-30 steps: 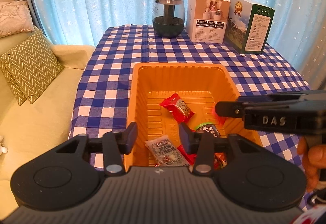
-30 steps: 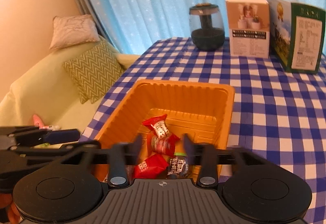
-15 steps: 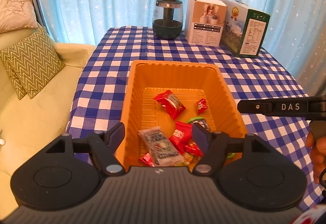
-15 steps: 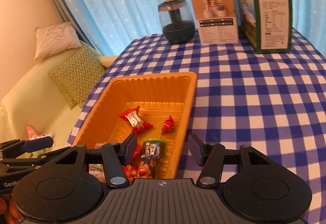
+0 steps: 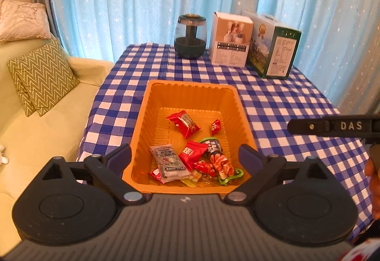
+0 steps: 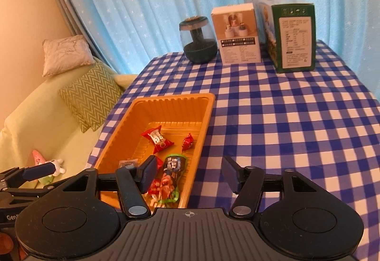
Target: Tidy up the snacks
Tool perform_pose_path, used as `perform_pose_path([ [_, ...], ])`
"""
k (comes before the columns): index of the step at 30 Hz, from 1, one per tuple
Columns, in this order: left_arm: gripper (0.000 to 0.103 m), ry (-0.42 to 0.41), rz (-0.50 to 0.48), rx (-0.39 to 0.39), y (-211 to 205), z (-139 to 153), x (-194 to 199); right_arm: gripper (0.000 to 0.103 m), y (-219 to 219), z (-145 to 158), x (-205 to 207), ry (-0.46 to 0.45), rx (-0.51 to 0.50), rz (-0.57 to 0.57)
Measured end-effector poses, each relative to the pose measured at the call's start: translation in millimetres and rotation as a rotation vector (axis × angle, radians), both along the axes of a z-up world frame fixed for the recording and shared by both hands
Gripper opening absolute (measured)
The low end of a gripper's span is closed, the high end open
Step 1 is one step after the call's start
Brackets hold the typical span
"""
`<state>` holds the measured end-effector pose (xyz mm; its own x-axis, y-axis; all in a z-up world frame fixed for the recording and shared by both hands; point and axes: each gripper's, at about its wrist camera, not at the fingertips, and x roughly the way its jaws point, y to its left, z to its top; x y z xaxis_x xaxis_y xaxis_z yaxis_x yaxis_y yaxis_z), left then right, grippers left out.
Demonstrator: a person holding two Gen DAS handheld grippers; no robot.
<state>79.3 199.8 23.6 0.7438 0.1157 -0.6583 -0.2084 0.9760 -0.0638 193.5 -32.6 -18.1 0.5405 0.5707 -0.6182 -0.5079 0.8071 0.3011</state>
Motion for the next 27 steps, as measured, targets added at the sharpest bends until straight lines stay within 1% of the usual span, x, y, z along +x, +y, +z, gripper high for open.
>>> perform_pose_path([
  [3,0.1,-0.008,0.011,0.006,-8.1,6.0,-8.9,0.07,-9.8,6.5,-13.4,-0.018,0.002,0.005],
  [8,0.103,-0.031,0.007,0.015,-22.5,14.5,-27.0,0.073,-24.3,11.7,-32.6,-0.025,-0.009,-0.001],
  [14,0.103,-0.027,0.006,0.034,-35.0,19.6,-48.2,0.077,-47.4,15.1,-56.6,-0.034,-0.026,-0.012],
  [19,0.103,-0.02,0.037,0.006,-40.7,20.0,-67.6,0.079,-65.2,17.2,-72.4,-0.037,-0.037,-0.035],
  [27,0.103,0.008,0.067,-0.012,-52.7,22.1,-96.3,0.08,-81.6,21.8,-99.2,-0.034,-0.051,-0.053],
])
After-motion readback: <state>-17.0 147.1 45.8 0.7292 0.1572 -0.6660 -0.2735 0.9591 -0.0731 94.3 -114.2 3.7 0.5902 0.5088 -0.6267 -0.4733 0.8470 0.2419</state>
